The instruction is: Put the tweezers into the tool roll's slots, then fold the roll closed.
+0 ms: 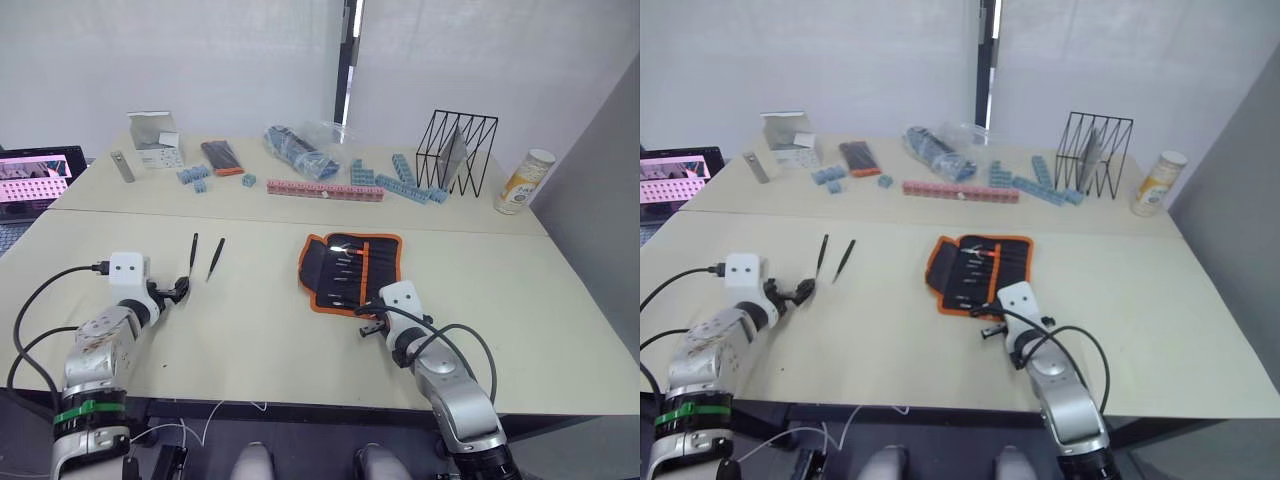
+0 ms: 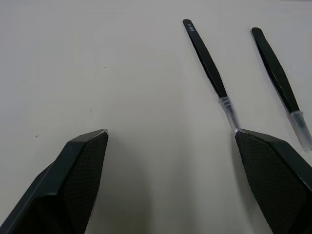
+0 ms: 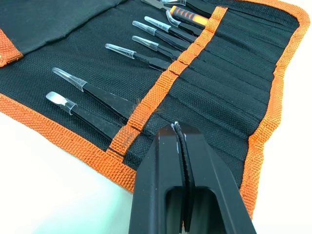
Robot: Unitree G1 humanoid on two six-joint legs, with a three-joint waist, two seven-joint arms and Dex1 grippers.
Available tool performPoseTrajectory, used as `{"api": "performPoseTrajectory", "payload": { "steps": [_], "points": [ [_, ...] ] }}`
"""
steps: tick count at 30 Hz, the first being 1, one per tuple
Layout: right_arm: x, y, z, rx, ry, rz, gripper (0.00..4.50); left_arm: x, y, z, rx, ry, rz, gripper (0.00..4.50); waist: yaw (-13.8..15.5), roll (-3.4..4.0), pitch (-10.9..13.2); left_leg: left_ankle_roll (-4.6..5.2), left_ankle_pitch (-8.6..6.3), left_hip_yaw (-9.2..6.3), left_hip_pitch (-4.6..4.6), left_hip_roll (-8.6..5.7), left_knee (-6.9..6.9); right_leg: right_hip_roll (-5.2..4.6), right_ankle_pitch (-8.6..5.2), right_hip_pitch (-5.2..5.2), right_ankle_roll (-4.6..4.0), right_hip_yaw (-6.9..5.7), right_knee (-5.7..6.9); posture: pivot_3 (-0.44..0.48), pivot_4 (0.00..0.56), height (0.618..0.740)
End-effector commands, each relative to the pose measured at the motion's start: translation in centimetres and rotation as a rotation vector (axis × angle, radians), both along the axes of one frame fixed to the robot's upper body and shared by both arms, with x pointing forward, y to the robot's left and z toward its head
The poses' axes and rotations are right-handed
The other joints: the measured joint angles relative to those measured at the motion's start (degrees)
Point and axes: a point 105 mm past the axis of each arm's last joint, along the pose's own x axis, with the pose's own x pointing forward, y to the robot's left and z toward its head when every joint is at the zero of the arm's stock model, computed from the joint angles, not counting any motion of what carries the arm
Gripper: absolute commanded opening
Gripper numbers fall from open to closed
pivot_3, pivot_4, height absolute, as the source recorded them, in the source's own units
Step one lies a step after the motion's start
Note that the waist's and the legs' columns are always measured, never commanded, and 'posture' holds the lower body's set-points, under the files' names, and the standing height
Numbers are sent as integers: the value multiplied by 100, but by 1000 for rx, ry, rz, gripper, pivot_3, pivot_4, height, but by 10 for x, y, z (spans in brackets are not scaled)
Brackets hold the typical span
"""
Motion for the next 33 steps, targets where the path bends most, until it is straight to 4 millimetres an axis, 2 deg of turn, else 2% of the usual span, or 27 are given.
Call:
{"api": "performPoseTrajectory", "payload": {
  "steps": [1,5,14,26,30,33],
  "points": [
    [-8,3,-21,-13,95,9,0,6,-16,-15,-12,49,-51,4408,4,1,0,0,0,0,0,0,0,0,0,0,0,0,0,0,150,740],
    [-9,3,-20,-10,94,7,0,6,-18,-17,-15,55,-58,4408,4,1,-1,0,0,1,0,-1,-6,-1,0,1,0,0,0,0,150,740],
    [-10,5,-20,-4,94,7,0,-13,-26,-18,-37,66,-72,4408,-16,0,-1,-1,-1,6,1,-1,-25,-3,0,-3,0,0,-5,0,150,740],
    [-9,6,-17,-1,87,6,0,23,-35,-18,-41,75,-34,4408,21,5,-1,-1,0,-2,7,-9,-25,-4,0,-2,1,-1,-11,0,150,740],
    [-9,5,-16,-2,87,3,0,29,-37,-22,-48,94,-21,4408,24,10,-3,-1,0,-2,7,-9,-25,-4,0,-1,1,-1,-11,0,150,740],
    [-9,4,-16,-2,86,-2,0,30,-40,-26,-60,105,-25,3541,22,24,-10,-1,0,-2,8,-10,-25,-4,0,-1,1,-1,-11,0,150,740]
  ]
}}
